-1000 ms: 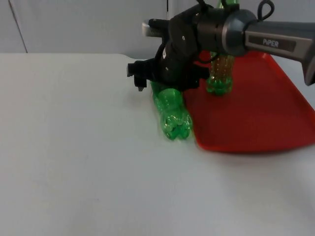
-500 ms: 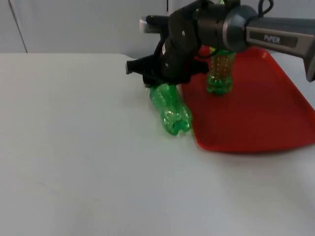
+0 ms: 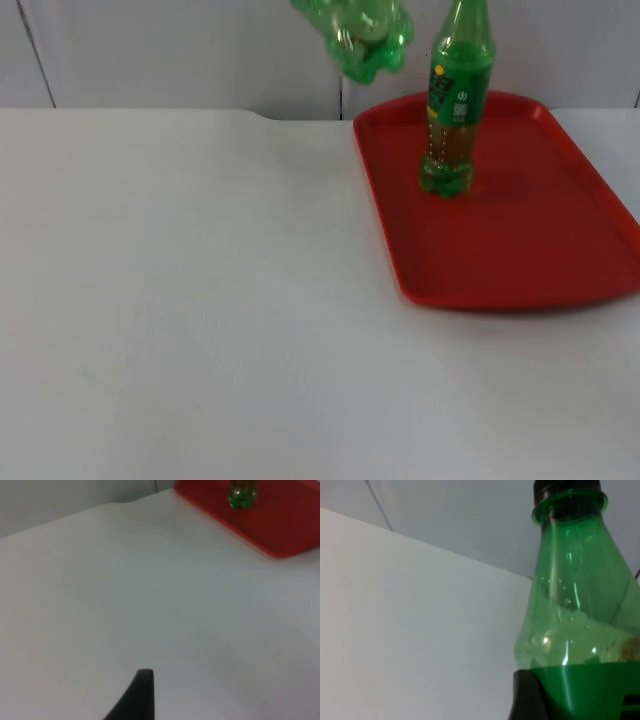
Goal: Place the bottle upright on the tray.
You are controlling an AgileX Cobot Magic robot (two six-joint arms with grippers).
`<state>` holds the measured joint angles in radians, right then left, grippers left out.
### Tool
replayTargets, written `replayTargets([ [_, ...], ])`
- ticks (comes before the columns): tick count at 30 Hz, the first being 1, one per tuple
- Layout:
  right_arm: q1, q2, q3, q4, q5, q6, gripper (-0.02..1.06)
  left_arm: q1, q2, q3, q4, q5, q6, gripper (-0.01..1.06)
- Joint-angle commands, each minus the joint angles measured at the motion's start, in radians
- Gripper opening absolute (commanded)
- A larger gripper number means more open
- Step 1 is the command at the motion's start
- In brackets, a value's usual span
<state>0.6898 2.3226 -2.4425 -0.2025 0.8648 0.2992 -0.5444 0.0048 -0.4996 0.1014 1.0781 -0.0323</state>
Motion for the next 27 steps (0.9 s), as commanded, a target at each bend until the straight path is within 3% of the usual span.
replayTargets([
  [1,0.024,-0.06,-0.005,-0.004,0.025,-0.036,0.0,-0.003,-0.005,0.006,0.007,-0.003,-0.001,1.05],
  [11,0.084,-0.177,-0.005,-0.009,0.096,-0.064,0.0,-0.003,-0.005,0.006,0.007,-0.003,-0.001,1.05],
  [20,0.137,-0.194,-0.005,-0.105,0.173,-0.06,0.0,-0.003,-0.005,0.006,0.007,-0.003,-0.001,1.05],
  [24,0.181,-0.202,-0.005,-0.192,0.207,-0.048,0.0,-0.003,-0.005,0.006,0.007,-0.003,-0.001,1.05],
  [27,0.195,-0.213,-0.005,-0.183,0.202,-0.038,0.0,-0.003,-0.005,0.006,0.007,-0.003,-0.001,1.05],
])
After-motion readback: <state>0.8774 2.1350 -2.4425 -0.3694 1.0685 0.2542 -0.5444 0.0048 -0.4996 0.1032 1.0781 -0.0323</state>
